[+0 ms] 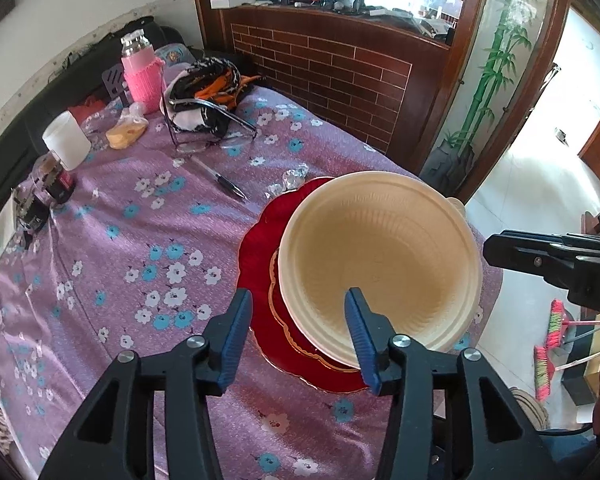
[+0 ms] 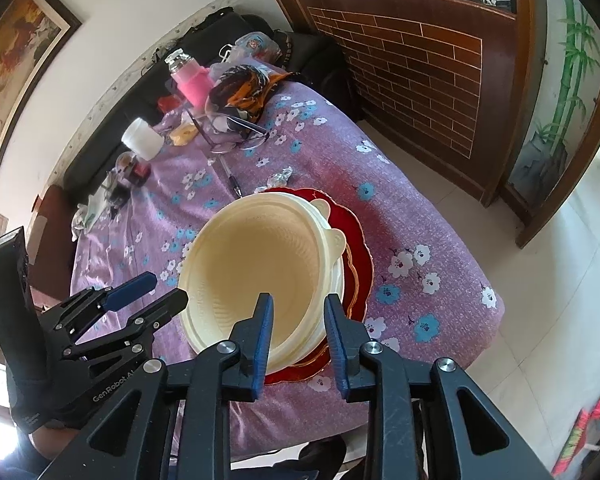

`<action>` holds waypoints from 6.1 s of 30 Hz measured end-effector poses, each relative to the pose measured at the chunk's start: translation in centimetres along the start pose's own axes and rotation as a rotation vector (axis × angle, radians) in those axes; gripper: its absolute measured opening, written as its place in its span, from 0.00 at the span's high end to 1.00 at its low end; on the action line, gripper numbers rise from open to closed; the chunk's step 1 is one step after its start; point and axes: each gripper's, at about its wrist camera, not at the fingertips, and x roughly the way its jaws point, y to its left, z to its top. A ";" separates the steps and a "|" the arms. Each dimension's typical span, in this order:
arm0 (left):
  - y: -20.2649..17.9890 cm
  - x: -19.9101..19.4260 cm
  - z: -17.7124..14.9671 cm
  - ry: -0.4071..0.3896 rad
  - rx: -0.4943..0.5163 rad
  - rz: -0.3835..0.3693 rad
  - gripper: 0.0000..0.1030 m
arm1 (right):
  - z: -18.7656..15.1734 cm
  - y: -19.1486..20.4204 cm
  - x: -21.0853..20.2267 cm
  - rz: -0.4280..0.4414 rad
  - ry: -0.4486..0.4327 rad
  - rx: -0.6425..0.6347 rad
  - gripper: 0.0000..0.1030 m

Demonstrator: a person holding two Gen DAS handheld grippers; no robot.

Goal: Organize plates and bowls

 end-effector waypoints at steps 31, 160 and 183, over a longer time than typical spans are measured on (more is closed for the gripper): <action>3.6 -4.1 -4.7 -0.170 -0.035 0.053 0.22 | -4.5 6.8 -1.9 -0.238 -0.139 -0.241 0.36; 19.0 2.7 -12.7 0.102 -0.549 -0.019 0.91 | -2.8 8.8 13.5 0.068 0.181 -0.339 0.92; 26.0 -1.8 -20.0 0.006 -0.673 0.149 0.67 | -4.1 20.7 16.6 0.099 0.127 -0.454 0.89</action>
